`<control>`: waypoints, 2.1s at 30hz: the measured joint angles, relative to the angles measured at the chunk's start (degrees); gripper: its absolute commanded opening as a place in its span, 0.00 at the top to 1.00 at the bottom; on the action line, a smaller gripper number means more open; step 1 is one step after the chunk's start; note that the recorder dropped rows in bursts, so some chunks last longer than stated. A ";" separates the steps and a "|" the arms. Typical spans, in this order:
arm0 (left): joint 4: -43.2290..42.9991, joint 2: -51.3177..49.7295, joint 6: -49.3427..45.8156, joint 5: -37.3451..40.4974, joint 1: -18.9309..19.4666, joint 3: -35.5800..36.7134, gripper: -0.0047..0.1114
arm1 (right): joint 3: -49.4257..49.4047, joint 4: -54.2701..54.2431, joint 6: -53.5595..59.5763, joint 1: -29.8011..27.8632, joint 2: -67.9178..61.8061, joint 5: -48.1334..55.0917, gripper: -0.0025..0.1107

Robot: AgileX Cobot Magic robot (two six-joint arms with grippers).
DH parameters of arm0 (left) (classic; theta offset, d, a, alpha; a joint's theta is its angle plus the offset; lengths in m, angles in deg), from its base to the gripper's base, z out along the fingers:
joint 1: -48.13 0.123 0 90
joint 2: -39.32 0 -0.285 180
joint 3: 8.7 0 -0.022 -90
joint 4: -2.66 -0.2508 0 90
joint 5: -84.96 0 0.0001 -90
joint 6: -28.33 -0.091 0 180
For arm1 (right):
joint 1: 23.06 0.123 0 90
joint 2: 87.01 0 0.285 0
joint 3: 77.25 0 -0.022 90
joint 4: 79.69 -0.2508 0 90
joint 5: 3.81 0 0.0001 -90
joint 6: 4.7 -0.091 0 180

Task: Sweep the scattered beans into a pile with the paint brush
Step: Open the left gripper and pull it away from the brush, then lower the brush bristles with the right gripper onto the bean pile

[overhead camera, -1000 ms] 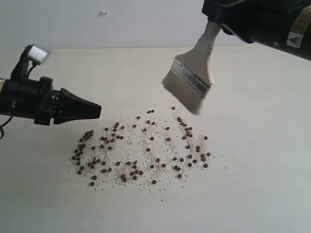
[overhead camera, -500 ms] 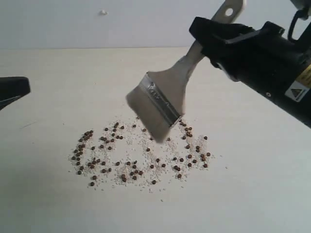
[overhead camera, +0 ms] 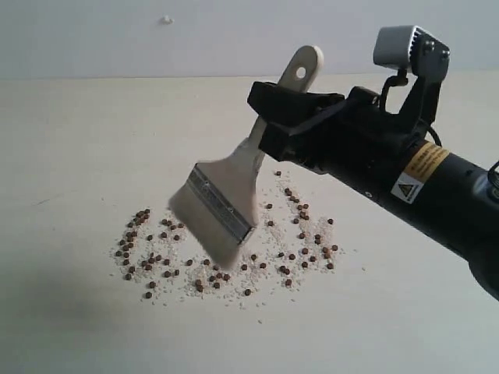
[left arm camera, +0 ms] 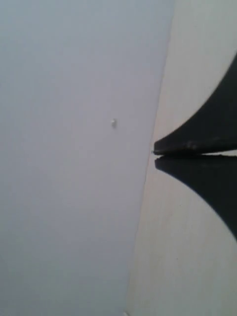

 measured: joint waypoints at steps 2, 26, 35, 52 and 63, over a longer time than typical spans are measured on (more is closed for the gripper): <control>0.00 3.01 0.42 1.96 0.08 0.54 0.96 | 0.13 0.31 -1.60 0.00 -0.36 -0.22 0.98; 0.00 3.91 0.75 4.89 0.08 0.77 0.96 | 26.79 -48.94 26.62 30.11 -26.98 -10.87 0.98; 0.00 3.91 0.75 4.67 0.08 0.77 0.96 | 35.66 -58.27 22.43 33.06 -39.26 -12.15 0.98; 0.00 3.91 0.75 4.67 0.08 0.77 0.96 | 38.54 -72.46 59.66 27.59 -38.05 -8.95 0.98; 0.00 3.91 0.75 4.67 0.08 0.77 0.96 | 38.67 -75.55 70.98 23.13 -36.87 -8.52 0.98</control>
